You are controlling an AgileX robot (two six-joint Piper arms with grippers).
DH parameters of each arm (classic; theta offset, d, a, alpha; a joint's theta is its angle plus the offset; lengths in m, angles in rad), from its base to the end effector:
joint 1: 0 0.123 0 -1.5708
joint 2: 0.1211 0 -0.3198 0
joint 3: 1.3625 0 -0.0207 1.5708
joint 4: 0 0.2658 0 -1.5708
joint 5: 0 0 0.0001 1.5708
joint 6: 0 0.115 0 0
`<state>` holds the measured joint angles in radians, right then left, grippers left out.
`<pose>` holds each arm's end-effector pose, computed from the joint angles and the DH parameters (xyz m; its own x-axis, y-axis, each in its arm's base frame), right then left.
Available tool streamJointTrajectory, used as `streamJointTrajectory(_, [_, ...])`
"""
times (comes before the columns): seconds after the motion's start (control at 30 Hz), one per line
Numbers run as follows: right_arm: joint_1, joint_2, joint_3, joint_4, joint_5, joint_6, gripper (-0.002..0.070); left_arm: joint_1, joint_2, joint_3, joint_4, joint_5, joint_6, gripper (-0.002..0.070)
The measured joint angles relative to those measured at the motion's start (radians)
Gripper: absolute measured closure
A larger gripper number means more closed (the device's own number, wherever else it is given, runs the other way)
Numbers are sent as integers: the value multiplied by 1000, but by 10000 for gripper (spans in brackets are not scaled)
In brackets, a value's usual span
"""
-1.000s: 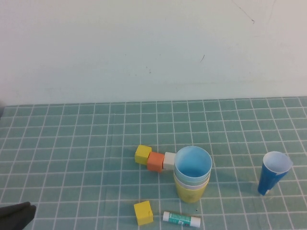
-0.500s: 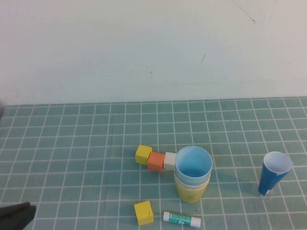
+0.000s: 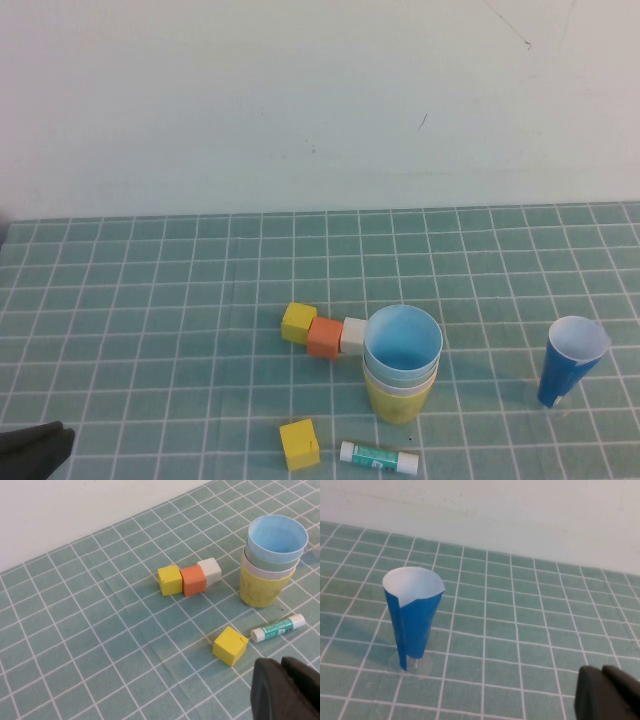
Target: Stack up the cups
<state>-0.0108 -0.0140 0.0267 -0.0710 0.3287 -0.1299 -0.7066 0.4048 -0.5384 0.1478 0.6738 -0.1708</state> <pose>0.0568 -0.0033 0.1687 -0.2523 -0.1931 -0.9482 -0.0168 0.9806 -0.1952 0.0688 -0.0448 0.3123 -0.3608 0.2360 -0.9023 0.5645 0.8253 -0.0098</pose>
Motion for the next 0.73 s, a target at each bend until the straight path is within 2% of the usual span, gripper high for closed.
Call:
streamJointTrajectory(0.37, [0, 0, 0, -1, 0, 1, 679, 0, 0, 0, 0, -1, 2, 677])
streamJointTrajectory(0.5, [0, 0, 0, -1, 0, 1, 678, 9, -25, 77, -11, -73, 2, 677])
streamJointTrajectory(0.6, [0, 0, 0, -1, 0, 1, 679, 67, -84, 177, -22, -179, 18, 677])
streamJointTrajectory(0.73, [0, 0, 0, -2, 0, 1, 678, 210, -202, 322, -47, -389, 29, 677])
